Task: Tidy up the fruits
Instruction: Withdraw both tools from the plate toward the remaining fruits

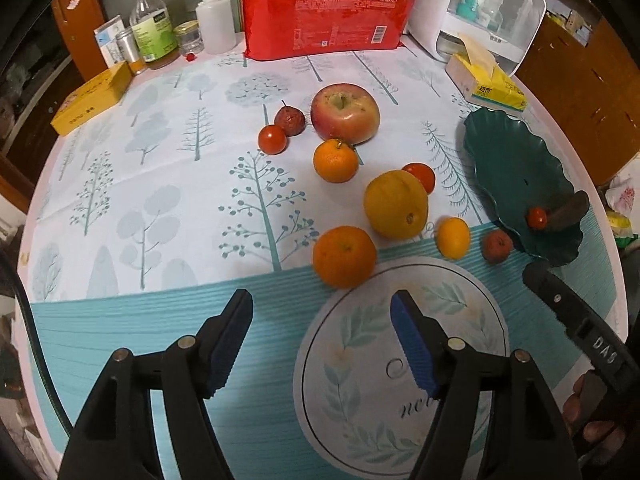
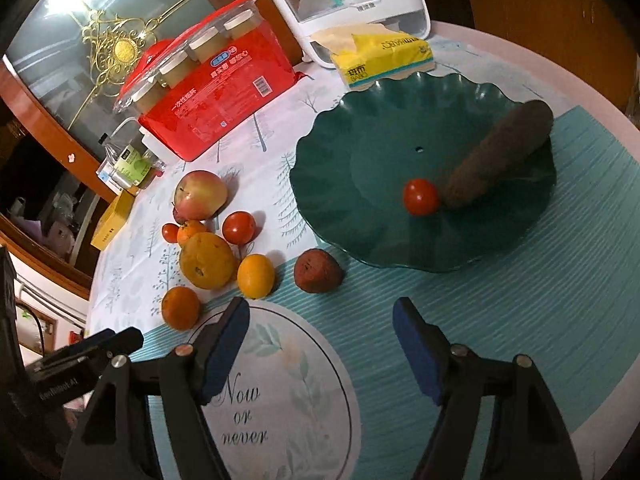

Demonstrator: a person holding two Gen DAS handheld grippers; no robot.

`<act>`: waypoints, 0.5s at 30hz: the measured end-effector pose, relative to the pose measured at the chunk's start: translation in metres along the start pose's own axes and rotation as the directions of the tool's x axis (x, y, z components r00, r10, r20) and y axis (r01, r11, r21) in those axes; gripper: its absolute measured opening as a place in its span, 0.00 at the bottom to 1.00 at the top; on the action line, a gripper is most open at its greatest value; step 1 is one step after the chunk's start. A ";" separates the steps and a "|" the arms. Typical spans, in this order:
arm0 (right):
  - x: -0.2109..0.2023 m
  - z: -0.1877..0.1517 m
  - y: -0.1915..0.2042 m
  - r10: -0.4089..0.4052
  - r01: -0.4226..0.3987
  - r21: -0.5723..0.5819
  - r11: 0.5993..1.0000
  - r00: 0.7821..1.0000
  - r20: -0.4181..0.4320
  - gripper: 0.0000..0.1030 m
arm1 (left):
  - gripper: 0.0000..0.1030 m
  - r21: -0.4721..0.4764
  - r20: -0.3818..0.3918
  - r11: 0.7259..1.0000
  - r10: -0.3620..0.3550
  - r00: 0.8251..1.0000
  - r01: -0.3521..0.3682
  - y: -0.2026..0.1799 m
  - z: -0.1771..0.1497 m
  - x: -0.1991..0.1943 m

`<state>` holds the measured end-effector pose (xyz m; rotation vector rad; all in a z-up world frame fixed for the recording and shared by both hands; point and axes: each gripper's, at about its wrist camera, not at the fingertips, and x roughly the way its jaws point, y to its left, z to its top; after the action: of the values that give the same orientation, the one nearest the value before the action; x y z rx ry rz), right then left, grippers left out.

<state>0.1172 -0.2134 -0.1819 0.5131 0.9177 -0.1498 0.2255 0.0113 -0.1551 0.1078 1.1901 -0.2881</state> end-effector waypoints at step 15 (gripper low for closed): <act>0.036 -0.006 0.028 -0.127 0.137 -0.170 0.976 0.989 0.069 0.49 | 0.68 0.030 0.062 0.993 -0.116 0.991 0.115 0.000 0.004 0.039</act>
<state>0.1441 -0.1835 -0.2031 0.2836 0.8993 -0.2021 0.2420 0.0038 -0.1895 0.0525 1.1312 -0.4065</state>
